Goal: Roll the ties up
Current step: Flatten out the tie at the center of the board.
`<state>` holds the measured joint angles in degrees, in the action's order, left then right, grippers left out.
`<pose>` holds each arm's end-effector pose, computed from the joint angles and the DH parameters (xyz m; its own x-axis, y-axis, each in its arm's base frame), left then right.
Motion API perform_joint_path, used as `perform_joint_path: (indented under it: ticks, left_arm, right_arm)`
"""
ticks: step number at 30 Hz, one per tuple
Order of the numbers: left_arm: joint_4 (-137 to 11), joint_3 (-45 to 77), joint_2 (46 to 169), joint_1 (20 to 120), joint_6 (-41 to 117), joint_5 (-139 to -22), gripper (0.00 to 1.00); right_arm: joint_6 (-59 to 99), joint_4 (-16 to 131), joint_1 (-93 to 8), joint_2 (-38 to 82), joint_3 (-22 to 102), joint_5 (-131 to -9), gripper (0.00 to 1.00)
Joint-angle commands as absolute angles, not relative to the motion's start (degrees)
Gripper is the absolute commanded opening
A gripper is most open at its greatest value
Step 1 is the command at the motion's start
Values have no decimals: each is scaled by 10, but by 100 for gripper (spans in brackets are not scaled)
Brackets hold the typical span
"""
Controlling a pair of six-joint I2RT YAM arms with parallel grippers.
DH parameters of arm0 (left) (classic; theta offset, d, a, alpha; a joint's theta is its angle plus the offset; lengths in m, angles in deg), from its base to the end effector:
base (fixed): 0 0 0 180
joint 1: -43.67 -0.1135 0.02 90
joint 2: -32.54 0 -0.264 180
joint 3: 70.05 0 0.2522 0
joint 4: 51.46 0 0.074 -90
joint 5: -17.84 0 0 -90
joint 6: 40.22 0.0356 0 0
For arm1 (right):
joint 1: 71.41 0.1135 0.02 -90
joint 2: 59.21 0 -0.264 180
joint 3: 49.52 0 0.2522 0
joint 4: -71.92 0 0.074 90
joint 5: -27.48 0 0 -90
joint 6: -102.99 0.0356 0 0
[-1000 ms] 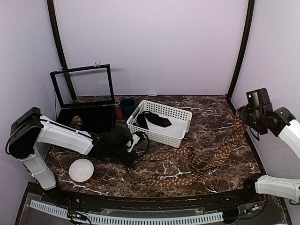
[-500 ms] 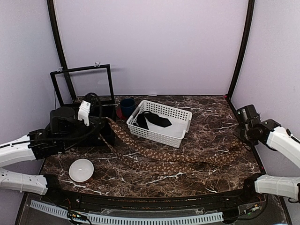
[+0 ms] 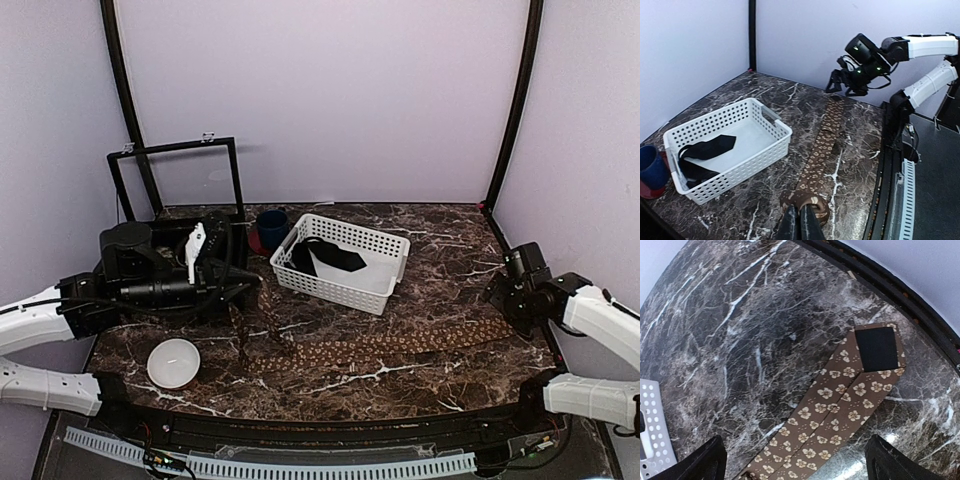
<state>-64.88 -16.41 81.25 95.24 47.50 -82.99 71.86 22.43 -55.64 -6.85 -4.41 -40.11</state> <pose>0.1221 -0.1646 0.3175 -0.1269 0.0971 -0.9872 0.8806 0.4691 -0.0671 0.1650 0.0325 0.2013 -0.4589 0.6927 -0.5564 0.6630 0.6839 0.3047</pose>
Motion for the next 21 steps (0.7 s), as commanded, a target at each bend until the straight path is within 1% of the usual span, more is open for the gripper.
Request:
perform_joint_path:
  ticks: [1, 4, 6, 7, 9, 12, 16, 19, 20, 21]
  left_arm:
    - [-651, -131, 850, 952, 512, -938, 0]
    - [-665, -103, 894, 952, 534, -958, 0]
    - [-669, -83, 926, 952, 545, -958, 0]
    - [-673, -68, 945, 952, 552, -958, 0]
    - [-684, -45, 983, 953, 571, -956, 0]
    - [-688, -15, 1051, 956, 588, -950, 0]
    - [-685, 35, 1142, 977, 605, -976, 1]
    - [-709, 101, 1238, 1028, 637, -947, 1]
    - [-724, 128, 1273, 1040, 645, -919, 4]
    - [-747, 154, 1302, 1046, 647, -900, 12]
  right_arm:
    - [671, 295, -560, -95, -51, -471, 97]
    - [608, 375, -560, -98, -63, -573, 97]
    - [585, 443, -560, -98, -78, -653, 99]
    - [579, 472, -560, -97, -87, -691, 98]
    - [579, 532, -559, -94, -102, -775, 94]
    - [580, 596, -549, -80, -114, -844, 84]
    - [563, 611, -522, -50, -99, -868, 77]
    - [559, 603, -519, -44, -95, -861, 74]
    - [556, 600, -519, -43, -94, -859, 74]
    - [551, 593, -519, -43, -90, -857, 74]
